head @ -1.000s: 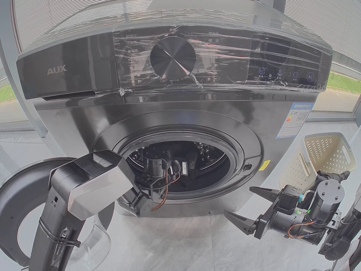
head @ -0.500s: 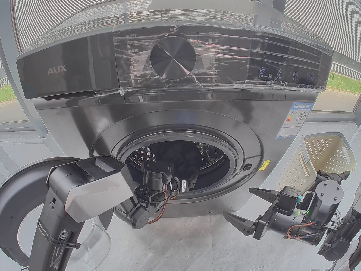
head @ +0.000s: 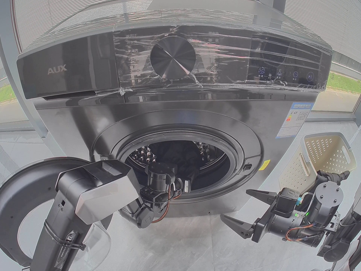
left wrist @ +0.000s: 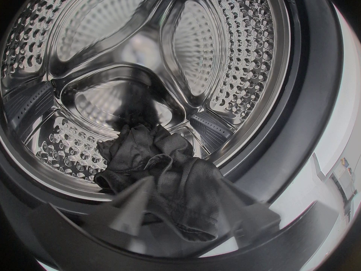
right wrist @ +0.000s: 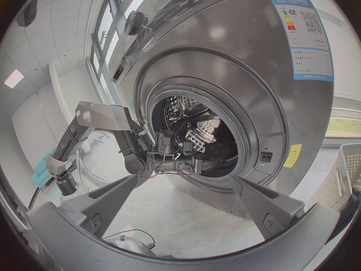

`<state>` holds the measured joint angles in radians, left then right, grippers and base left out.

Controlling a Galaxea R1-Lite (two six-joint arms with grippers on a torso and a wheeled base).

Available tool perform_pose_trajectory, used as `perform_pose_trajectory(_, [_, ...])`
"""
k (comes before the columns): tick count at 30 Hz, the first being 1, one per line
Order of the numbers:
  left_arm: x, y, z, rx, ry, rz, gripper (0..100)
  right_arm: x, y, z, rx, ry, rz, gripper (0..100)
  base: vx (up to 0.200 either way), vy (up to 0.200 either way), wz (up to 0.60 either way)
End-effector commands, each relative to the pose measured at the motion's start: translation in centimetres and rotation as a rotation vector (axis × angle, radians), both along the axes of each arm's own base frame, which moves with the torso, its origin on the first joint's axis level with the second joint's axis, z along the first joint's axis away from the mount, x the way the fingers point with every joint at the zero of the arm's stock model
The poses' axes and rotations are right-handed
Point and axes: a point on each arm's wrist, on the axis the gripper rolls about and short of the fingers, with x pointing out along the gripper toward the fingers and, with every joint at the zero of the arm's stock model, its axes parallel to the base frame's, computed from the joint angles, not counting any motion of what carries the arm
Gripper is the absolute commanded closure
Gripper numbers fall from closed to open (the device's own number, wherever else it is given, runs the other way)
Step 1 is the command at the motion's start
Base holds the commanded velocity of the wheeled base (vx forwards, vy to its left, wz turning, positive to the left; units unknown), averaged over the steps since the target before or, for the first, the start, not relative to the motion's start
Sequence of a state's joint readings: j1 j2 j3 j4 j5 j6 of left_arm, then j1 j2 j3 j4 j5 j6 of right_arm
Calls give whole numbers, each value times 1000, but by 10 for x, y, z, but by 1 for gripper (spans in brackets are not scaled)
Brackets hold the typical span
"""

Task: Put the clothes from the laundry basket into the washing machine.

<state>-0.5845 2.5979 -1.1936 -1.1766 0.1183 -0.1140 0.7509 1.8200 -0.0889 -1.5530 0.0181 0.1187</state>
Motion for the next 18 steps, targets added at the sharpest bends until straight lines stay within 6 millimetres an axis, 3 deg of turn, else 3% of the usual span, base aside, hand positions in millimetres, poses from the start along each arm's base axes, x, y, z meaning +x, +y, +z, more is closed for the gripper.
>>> perform_pose_trajectory(1, [2, 0, -5, 0, 1, 3, 100, 0, 0, 1, 4, -5, 0, 0, 0, 0, 0])
perform_pose_trajectory(5, [6, 0, 0, -13, -22, 20, 100, 0, 0, 1, 4, -7, 1, 0, 0, 0, 0])
perform_pose_trajectory(8, [16, -1, 15, -49, -77, 32, 100, 0, 0, 1, 6, -7, 1, 0, 0, 0, 0])
perform_pose_trajectory(12, [38, -2, 37, -109, -181, 101, 100, -1, 0, 1, 6, -7, 4, 0, 0, 0, 0])
perform_pose_trajectory(18, [60, -3, 51, -162, -274, 176, 100, -1, 0, 2, 7, -8, 4, 0, 0, 0, 0])
